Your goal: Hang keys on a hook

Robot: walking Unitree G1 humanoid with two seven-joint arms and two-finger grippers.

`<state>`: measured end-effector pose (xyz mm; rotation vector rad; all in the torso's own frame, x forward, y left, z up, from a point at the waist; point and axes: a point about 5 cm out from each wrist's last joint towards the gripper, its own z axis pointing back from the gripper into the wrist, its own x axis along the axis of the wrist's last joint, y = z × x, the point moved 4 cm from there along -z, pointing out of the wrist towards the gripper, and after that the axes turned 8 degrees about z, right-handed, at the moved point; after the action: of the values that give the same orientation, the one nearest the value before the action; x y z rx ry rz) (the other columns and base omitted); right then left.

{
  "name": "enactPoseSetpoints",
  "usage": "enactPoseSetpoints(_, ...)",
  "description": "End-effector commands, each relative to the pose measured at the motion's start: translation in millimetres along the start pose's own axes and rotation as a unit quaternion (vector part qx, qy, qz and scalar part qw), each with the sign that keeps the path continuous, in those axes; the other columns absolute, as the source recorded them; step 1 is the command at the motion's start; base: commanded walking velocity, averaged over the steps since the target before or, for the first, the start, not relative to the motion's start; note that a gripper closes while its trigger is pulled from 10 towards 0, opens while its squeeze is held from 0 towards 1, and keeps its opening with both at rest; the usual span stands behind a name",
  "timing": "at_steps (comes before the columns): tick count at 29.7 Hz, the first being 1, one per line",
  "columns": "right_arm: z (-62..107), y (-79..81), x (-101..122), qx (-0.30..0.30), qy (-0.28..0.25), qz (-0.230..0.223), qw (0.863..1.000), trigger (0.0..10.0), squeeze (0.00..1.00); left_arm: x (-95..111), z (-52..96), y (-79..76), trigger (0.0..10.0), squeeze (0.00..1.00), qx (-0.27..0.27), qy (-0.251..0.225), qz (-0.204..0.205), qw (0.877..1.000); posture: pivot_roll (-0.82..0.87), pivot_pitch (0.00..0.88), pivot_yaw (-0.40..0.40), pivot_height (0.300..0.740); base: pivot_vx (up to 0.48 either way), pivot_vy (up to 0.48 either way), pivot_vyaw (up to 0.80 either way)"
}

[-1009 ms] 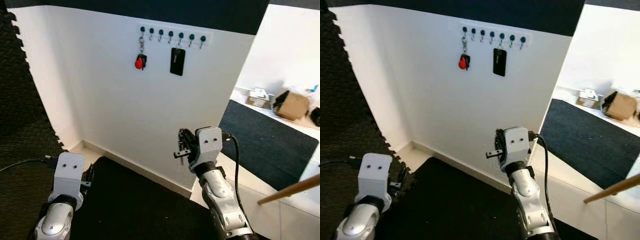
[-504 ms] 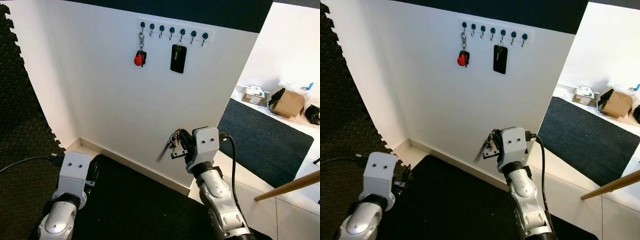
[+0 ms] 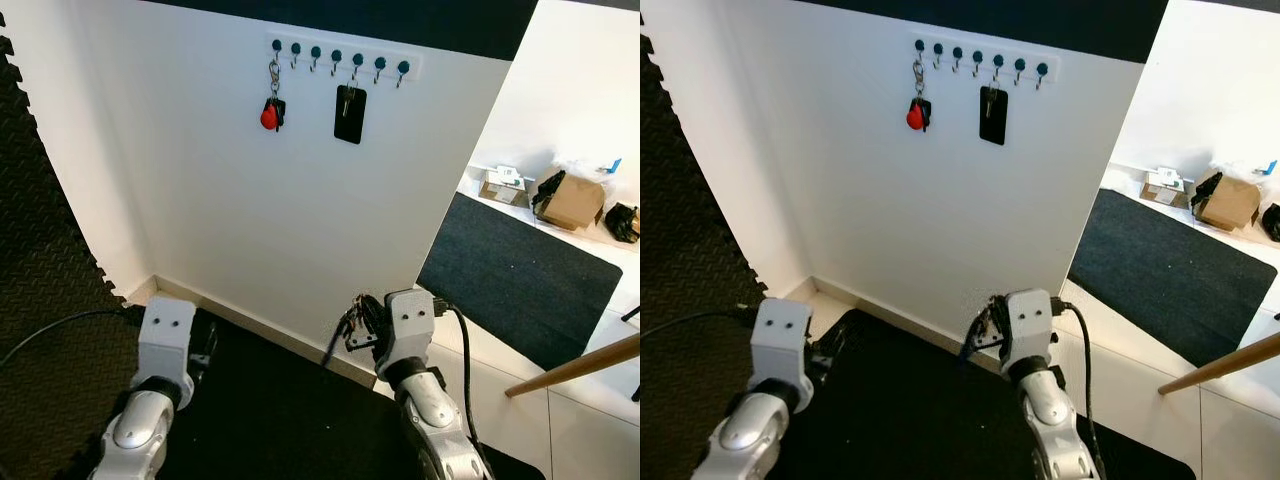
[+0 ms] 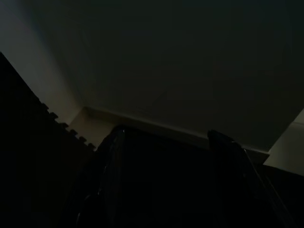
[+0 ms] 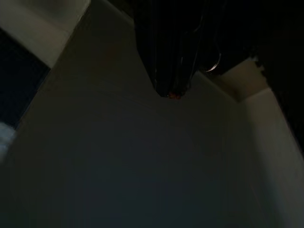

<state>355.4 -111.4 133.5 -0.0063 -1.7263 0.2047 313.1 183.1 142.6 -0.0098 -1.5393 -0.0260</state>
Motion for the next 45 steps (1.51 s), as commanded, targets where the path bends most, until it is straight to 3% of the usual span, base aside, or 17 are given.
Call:
enactPoseSetpoints(1,6.9,-9.7,-14,-0.025,0.020,-0.008,0.999,10.0,0.00,-14,1.4,-5.9,10.0,0.00,-0.008,0.021,0.008,1.000,0.14,0.194,-0.031,0.740,0.000,0.000,0.00)
enactPoseSetpoints(4,12.2,-9.5,-12,-0.026,0.006,0.005,1.000,10.0,0.00,-27,9.6,-14.8,10.0,0.00,-0.025,0.046,0.009,0.999,0.13,0.223,-0.014,0.740,0.000,0.000,0.00)
enactPoseSetpoints(10,12.8,-10.4,-3,-0.033,-0.015,0.001,0.999,10.0,0.00,-32,16.7,-16.4,10.0,0.00,-0.021,0.051,0.011,0.998,0.14,0.226,-0.006,0.740,0.000,0.000,0.00)
enactPoseSetpoints(13,10.2,-7.8,2,-0.025,-0.027,0.008,0.999,10.0,0.00,-28,15.3,-13.8,10.0,0.00,-0.015,0.041,0.014,0.999,0.14,0.218,-0.007,0.740,0.000,0.000,0.00)
enactPoseSetpoints(20,2.7,0.0,12,-0.009,-0.048,0.012,0.999,10.0,0.00,-8,8.3,-4.8,10.0,0.00,-0.006,-0.007,-0.019,1.000,0.14,0.184,-0.018,0.740,0.078,0.000,0.00)
enactPoseSetpoints(26,0.7,-0.4,13,-0.009,-0.051,0.014,0.999,10.0,0.00,-1,5.3,-4.0,10.0,0.00,-0.010,-0.024,-0.036,0.999,0.14,0.172,-0.018,0.740,0.437,0.000,0.00)
enactPoseSetpoints(45,-1.6,-0.2,10,-0.004,-0.049,0.025,0.998,10.0,0.00,1,2.4,-3.2,10.0,0.00,-0.009,-0.034,-0.038,0.999,0.14,0.163,-0.025,0.740,0.480,0.000,0.00)
